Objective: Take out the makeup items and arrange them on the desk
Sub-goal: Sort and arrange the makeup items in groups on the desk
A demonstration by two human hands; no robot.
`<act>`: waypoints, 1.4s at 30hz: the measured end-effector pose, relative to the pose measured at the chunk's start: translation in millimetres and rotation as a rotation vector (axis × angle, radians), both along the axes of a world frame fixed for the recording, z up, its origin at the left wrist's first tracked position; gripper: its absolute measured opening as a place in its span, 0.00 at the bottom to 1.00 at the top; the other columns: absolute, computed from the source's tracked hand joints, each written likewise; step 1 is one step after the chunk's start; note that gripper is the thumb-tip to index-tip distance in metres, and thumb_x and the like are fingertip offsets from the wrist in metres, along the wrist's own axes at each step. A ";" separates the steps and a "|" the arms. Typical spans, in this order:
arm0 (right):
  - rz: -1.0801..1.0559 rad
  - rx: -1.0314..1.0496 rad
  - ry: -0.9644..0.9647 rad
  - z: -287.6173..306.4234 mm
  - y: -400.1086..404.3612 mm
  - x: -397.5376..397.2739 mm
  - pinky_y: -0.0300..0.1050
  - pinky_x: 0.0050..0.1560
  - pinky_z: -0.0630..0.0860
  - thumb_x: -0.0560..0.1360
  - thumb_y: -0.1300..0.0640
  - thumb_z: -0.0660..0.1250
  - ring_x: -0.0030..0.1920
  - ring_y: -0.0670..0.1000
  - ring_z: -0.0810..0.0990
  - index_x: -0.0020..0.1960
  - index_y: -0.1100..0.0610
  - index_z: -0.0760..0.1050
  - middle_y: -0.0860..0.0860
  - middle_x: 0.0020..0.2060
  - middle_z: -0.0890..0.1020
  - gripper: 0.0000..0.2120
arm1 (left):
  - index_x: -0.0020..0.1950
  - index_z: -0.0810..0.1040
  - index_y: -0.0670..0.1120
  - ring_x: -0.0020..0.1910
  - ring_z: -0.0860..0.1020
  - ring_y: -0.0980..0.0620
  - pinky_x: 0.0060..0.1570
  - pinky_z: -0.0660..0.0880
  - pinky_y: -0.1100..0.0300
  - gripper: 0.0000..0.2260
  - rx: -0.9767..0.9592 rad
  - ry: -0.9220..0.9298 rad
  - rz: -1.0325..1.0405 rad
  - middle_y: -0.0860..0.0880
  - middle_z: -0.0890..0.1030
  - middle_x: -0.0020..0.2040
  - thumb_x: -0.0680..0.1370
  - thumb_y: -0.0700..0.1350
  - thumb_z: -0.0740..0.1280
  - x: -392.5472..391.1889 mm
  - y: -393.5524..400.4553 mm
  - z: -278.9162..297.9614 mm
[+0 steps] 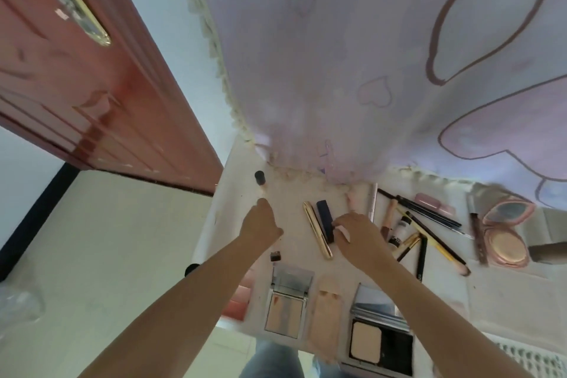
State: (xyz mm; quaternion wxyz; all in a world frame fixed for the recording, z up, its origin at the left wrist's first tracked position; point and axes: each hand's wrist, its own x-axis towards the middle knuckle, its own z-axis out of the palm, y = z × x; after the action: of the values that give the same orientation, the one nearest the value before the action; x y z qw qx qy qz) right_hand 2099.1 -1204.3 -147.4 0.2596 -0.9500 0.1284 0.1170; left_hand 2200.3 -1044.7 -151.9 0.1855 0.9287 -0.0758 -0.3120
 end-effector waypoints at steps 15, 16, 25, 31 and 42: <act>-0.529 0.320 -0.434 107.9 1.2 -7.1 0.21 0.38 0.70 0.75 0.63 0.62 0.32 0.36 0.76 0.40 0.50 0.74 0.46 0.38 0.79 0.10 | 0.41 0.72 0.38 0.37 0.75 0.48 0.29 0.80 0.56 0.08 -1.364 0.809 0.743 0.41 0.75 0.39 0.79 0.37 0.58 16.8 -49.0 119.9; -0.542 0.332 -0.465 115.2 1.1 -5.6 0.23 0.41 0.72 0.75 0.65 0.62 0.36 0.39 0.77 0.41 0.52 0.75 0.47 0.38 0.80 0.09 | 0.43 0.72 0.38 0.37 0.76 0.47 0.28 0.80 0.57 0.07 -1.371 0.851 0.805 0.40 0.75 0.41 0.78 0.38 0.60 17.3 -51.7 127.9; -0.435 0.204 -0.616 173.9 -15.6 5.3 0.24 0.36 0.69 0.75 0.62 0.62 0.37 0.38 0.75 0.46 0.54 0.78 0.44 0.38 0.79 0.07 | 0.40 0.72 0.38 0.18 0.75 0.51 0.14 0.68 0.68 0.14 -1.008 0.760 0.524 0.43 0.74 0.30 0.77 0.48 0.64 24.1 -59.7 184.0; -0.191 0.176 -0.546 213.4 -6.9 36.3 0.30 0.37 0.67 0.78 0.57 0.58 0.38 0.48 0.73 0.50 0.59 0.77 0.55 0.38 0.79 0.11 | 0.34 0.70 0.41 0.23 0.68 0.52 0.22 0.62 0.68 0.10 -0.688 0.246 0.088 0.45 0.72 0.29 0.74 0.37 0.54 33.3 -58.9 230.9; -0.372 0.461 -0.788 293.0 -6.9 72.1 0.30 0.23 0.64 0.79 0.57 0.54 0.24 0.44 0.68 0.34 0.53 0.70 0.48 0.25 0.72 0.16 | 0.38 0.69 0.47 0.30 0.74 0.54 0.27 0.69 0.66 0.09 -0.954 -0.158 -0.214 0.49 0.74 0.36 0.77 0.39 0.58 58.5 -52.8 319.1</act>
State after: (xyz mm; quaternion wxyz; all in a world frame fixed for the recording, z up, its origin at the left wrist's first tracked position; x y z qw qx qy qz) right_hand 2171.1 -1211.1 145.6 0.5082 -0.8008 0.1589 -0.2743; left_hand 2258.8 -1097.5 167.2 0.5506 0.7480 -0.3189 -0.1885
